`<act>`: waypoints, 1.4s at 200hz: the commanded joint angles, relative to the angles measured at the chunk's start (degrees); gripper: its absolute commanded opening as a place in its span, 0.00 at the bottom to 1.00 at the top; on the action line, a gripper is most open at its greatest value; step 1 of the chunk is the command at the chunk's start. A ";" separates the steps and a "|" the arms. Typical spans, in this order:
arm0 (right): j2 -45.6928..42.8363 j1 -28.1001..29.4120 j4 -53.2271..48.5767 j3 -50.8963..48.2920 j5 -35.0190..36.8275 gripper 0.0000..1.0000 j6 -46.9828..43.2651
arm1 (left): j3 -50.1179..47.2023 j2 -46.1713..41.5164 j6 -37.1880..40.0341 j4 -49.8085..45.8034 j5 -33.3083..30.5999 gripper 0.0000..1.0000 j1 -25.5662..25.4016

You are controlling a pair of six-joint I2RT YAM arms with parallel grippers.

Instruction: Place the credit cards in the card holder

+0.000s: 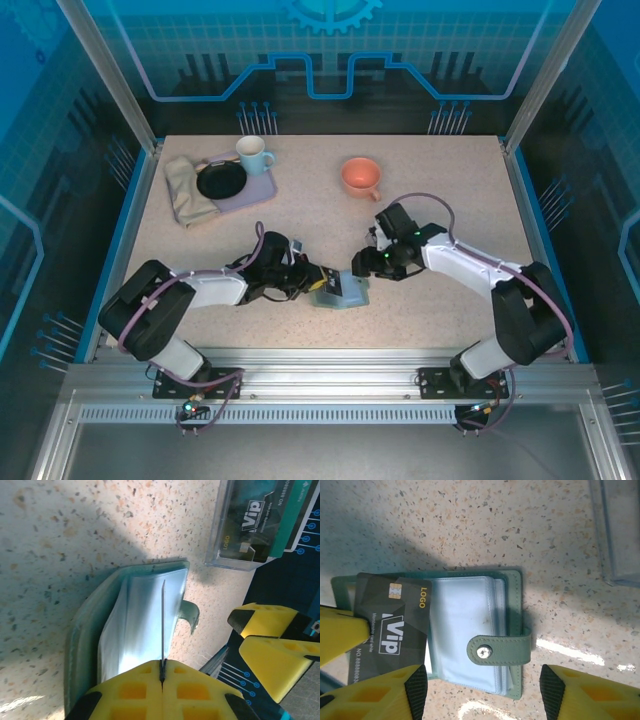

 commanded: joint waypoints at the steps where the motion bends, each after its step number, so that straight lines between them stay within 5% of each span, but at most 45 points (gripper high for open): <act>1: 3.31 3.15 -5.07 2.96 6.15 0.64 -2.15 | -0.15 -2.47 3.45 -5.65 -2.44 0.03 -0.92; 86: 9.61 5.13 -3.53 3.17 7.61 0.61 -1.51 | -0.67 -2.62 7.50 -8.91 -5.17 0.05 -3.49; 173: 9.81 2.66 0.88 -1.41 3.46 0.19 0.19 | -1.55 1.57 5.66 -1.19 -6.89 0.07 -5.74; 280: 9.55 1.63 3.53 -3.45 0.28 0.14 1.14 | -4.60 -1.22 3.70 -2.92 -15.55 0.09 -6.54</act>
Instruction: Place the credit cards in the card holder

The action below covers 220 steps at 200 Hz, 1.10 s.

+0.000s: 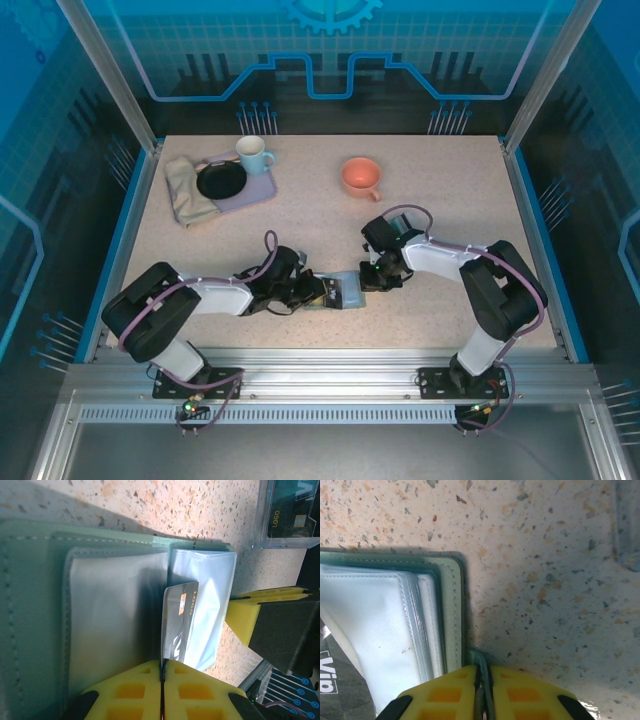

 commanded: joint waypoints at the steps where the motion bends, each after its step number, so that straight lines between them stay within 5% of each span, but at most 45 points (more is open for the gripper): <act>1: 0.48 -0.39 1.56 -1.51 -3.06 0.14 0.90 | -1.92 -1.80 -1.25 -3.35 -5.84 0.09 -0.23; 220: 1.36 -0.57 3.94 -1.60 -6.44 0.14 1.69 | 3.93 6.07 -0.96 -0.93 -2.78 0.15 -2.92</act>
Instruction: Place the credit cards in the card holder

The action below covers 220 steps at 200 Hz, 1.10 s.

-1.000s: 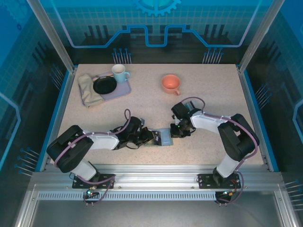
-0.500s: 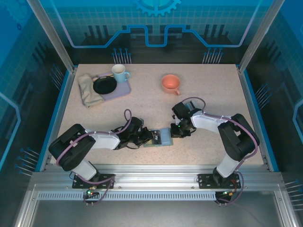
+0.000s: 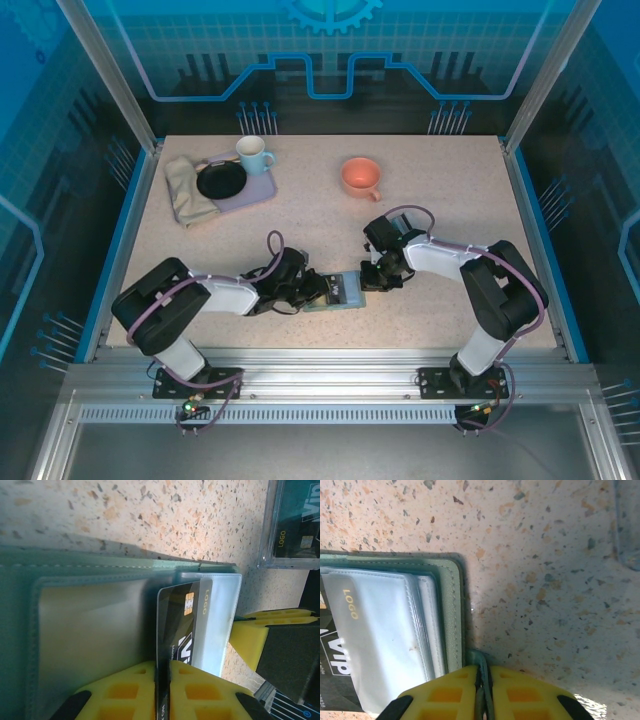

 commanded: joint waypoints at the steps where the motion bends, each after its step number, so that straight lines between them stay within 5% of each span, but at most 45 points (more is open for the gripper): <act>1: 1.38 0.18 3.11 -1.07 -4.75 0.13 1.13 | 2.41 2.17 1.22 -3.69 1.12 0.15 -1.05; 105: 0.62 0.18 4.02 -3.15 -5.62 0.11 2.02 | 5.30 3.38 2.00 -6.54 0.51 0.29 -2.46; 220: 0.72 0.19 3.57 -2.54 -5.72 0.11 2.02 | 9.88 5.10 5.23 -10.18 1.79 0.31 -2.46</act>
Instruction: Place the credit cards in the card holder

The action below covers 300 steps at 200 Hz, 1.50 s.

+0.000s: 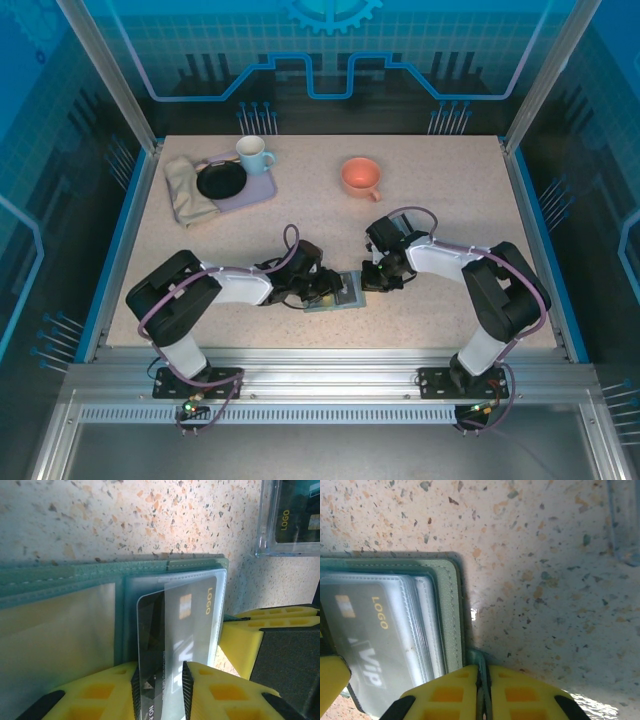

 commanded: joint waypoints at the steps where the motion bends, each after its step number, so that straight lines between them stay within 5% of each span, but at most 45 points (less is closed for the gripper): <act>1: 1.46 0.83 1.82 -1.09 -4.42 0.11 0.75 | 1.28 0.75 1.93 -2.31 0.76 0.31 -0.54; 118: 0.68 0.83 0.56 -0.27 -2.96 0.14 0.67 | 4.53 1.13 5.18 -7.77 1.37 0.37 -0.58; 187: -8.36 0.51 -6.43 3.21 2.96 0.45 -2.23 | 4.26 -9.80 8.12 -17.65 -3.90 0.58 -0.52; 250: -16.34 -3.25 -16.27 11.06 16.07 0.53 -10.86 | 5.58 -15.99 9.54 -24.29 -8.32 0.64 -0.06; 300: -11.53 -8.20 -21.50 19.39 22.52 0.58 -18.30 | 8.06 -19.07 11.99 -29.90 -11.62 0.71 0.60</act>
